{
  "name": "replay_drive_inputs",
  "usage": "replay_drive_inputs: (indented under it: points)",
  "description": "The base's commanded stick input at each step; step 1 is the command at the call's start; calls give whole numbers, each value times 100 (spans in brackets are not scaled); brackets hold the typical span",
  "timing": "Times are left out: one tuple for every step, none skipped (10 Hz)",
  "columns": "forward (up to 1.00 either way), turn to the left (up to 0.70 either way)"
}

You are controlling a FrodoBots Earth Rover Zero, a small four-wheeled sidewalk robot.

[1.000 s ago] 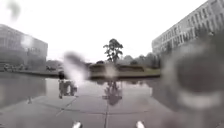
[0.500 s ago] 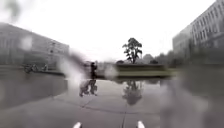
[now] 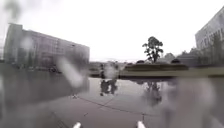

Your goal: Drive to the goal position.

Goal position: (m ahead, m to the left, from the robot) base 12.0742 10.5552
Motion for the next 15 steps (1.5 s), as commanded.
replay_drive_inputs:
  points:
    - [0,45]
    - [0,45]
    - [0,45]
    - [0,45]
    - [0,45]
    - [1,46]
    - [31,58]
    - [45,25]
    - [45,15]
    - [45,0]
    - [45,0]
    - [45,0]
    - [45,0]
    - [45,1]
    - [45,12]
